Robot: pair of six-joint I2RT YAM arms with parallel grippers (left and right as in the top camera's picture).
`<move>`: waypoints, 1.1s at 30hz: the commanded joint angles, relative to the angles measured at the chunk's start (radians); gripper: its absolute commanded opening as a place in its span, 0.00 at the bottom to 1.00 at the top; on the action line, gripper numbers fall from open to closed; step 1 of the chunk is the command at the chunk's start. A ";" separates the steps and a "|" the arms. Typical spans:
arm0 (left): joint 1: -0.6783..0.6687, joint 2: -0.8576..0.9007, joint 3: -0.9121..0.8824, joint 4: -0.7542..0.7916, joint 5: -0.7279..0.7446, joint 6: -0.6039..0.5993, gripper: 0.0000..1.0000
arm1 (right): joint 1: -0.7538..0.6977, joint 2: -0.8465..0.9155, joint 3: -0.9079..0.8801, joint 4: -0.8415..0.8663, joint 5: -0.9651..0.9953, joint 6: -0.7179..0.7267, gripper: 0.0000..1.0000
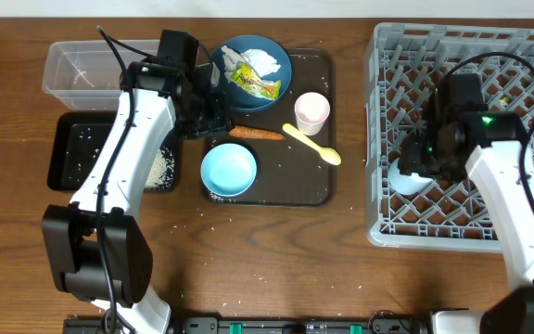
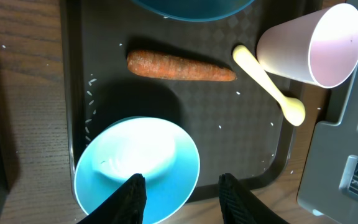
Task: Sort waste into correct bins and load items into the dishwasher rack
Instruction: 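Place the light-blue cup upside down in the dish rack with the right gripper, then grasp the pink cup with the left gripper and lift it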
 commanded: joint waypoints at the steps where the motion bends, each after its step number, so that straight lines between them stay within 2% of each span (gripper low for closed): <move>1: 0.000 -0.003 -0.009 -0.005 -0.013 0.005 0.41 | 0.008 0.036 0.014 0.001 0.016 -0.015 0.39; 5: 0.000 -0.003 -0.009 -0.005 -0.013 0.005 0.41 | 0.008 0.073 0.014 0.003 0.015 -0.015 0.42; 8: -0.002 -0.003 -0.009 -0.005 -0.013 0.005 0.41 | 0.008 0.082 0.014 0.006 0.015 -0.015 0.72; 10: -0.013 -0.003 -0.009 -0.001 -0.013 0.006 0.41 | 0.008 0.079 0.015 0.010 0.015 -0.015 0.98; 16: -0.091 -0.003 -0.009 0.065 -0.013 0.006 0.42 | 0.008 0.068 0.060 -0.016 0.011 -0.007 0.99; 19: -0.153 -0.001 -0.009 0.144 -0.019 0.004 0.49 | 0.007 0.048 0.114 -0.055 0.011 -0.007 0.99; 24: -0.256 0.016 -0.009 0.292 -0.182 -0.097 0.63 | 0.007 -0.025 0.211 -0.096 0.011 -0.008 0.99; 29: -0.325 0.071 -0.009 0.439 -0.247 -0.125 0.69 | 0.007 -0.119 0.243 -0.087 0.011 -0.008 0.99; 33: -0.341 0.131 -0.008 0.500 -0.335 -0.180 0.71 | 0.007 -0.175 0.243 -0.089 0.016 -0.016 0.99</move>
